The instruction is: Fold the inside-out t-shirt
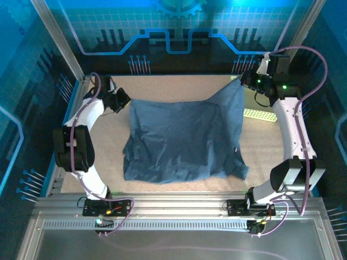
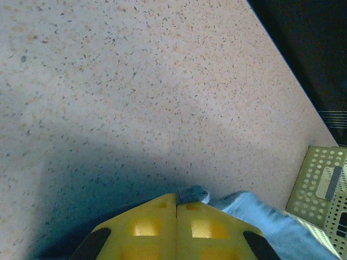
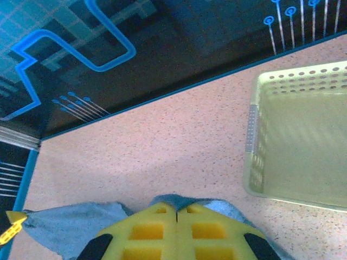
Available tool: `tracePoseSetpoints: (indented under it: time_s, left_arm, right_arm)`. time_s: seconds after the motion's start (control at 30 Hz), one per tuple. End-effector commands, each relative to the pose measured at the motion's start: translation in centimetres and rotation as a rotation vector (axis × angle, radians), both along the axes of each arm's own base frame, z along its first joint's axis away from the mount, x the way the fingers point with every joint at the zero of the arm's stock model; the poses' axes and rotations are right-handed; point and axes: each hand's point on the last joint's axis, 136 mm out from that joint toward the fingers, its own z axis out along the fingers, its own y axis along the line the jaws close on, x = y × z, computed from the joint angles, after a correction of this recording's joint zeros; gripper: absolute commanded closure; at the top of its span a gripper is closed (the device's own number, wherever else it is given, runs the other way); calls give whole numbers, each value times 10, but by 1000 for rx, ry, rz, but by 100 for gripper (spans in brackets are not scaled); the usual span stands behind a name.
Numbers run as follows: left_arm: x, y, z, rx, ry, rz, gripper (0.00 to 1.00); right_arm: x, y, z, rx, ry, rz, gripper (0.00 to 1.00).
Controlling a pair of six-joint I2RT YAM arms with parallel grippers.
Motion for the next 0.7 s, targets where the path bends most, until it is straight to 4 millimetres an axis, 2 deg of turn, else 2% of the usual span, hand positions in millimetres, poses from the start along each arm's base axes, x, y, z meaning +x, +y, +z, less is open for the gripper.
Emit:
tracePoseSetpoints:
  time_s: [0.0,0.03,0.07,0.1,0.23,0.3,0.4,0.47,0.5,0.57,0.67]
  left_arm:
    - [10,-9,30,-5,-39,-53,94]
    - [5,-9,26,18,-9,-56,81]
    - [-3,-7,24,48,22,-51,62]
    - [-15,-5,20,89,60,-43,50]
    - [-89,5,17,365,166,8,19]
    - [-128,-5,10,437,162,9,6]
    - [-182,-23,-10,505,185,-35,5]
    - [-216,-25,-32,564,241,-61,5]
    - [-228,-24,-39,582,261,-64,5]
    - [-252,-24,-58,609,309,-85,7]
    - [-272,-30,-76,625,356,-124,11]
  right_arm:
    - [11,5,27,-43,-103,16,100]
    - [10,8,24,-48,-95,24,100]
    - [9,12,21,-51,-86,35,100]
    - [7,15,18,-55,-80,41,100]
    - [-3,22,6,-58,-65,56,100]
    - [-9,24,2,-57,-59,60,100]
    - [-15,29,-4,-60,-53,85,100]
    - [-21,35,-10,-68,-36,106,100]
    - [-23,37,-13,-70,-27,115,94]
    - [-32,42,-21,-99,0,128,67]
    - [-47,37,-34,-237,68,79,40]
